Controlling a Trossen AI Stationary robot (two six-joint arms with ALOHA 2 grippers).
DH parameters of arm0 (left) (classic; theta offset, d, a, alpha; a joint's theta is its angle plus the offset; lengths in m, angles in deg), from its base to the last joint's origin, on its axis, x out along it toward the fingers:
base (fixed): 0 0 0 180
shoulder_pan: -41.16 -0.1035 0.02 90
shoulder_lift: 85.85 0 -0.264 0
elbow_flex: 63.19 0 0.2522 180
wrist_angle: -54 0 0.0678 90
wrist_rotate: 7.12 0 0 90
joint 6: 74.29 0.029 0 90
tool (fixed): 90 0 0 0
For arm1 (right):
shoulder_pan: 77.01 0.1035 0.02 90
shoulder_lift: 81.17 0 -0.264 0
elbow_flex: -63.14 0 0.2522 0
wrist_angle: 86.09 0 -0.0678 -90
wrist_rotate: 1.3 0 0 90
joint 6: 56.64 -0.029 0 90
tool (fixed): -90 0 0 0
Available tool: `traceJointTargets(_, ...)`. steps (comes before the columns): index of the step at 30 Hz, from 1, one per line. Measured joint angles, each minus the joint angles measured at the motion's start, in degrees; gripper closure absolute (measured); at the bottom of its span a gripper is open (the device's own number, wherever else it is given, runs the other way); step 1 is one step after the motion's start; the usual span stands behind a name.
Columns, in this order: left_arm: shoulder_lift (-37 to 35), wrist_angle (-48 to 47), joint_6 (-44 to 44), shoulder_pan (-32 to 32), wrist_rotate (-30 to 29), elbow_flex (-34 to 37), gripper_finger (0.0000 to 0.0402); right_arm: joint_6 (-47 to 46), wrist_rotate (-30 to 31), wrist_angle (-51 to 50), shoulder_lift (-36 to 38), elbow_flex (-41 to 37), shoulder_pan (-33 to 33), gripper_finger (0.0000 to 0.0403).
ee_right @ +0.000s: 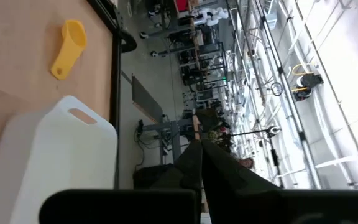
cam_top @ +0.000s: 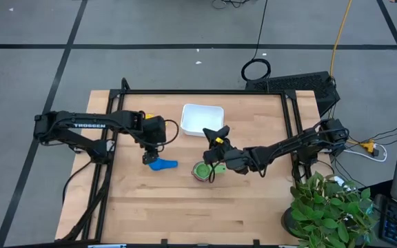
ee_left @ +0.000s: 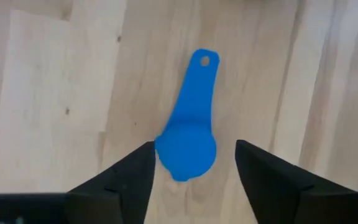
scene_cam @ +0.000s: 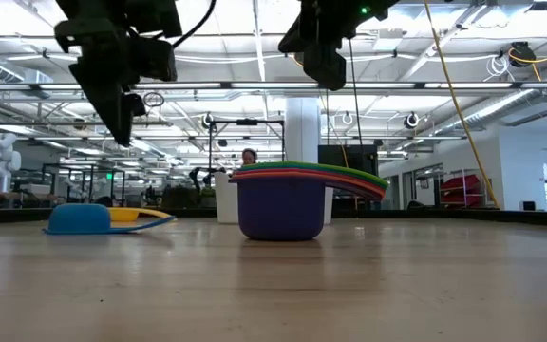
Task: Nest measuring cups in basket
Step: Stack the dark blue measuring cup on top of the green measuring cup
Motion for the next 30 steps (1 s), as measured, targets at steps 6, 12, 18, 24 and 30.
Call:
traceJointTargets(6,-7.01,2.50,-2.74,2.51,-1.68,4.65,0.0157,-12.67,-0.06,-8.04,0.02,0.04,0.24,0.0403)
traceJointTargets(12,-14.20,9.16,-9.90,5.04,-4.81,14.16,0.0156,-26.94,-6.78,-17.57,0.02,0.07,0.24,0.0403)
traceJointTargets(18,-12.15,20.09,-12.07,10.24,-7.21,21.99,0.0156,-35.65,-20.64,-18.72,0.02,0.07,-0.18,0.0403)
traceJointTargets(24,-7.74,21.34,-9.32,13.19,-15.39,22.85,0.0155,-38.20,-26.00,-18.26,0.44,0.07,-0.77,0.0403)
traceJointTargets(30,-4.37,23.99,-6.08,16.29,-16.35,22.66,0.0150,-38.67,-27.22,-18.35,0.44,0.07,-1.67,0.0403)
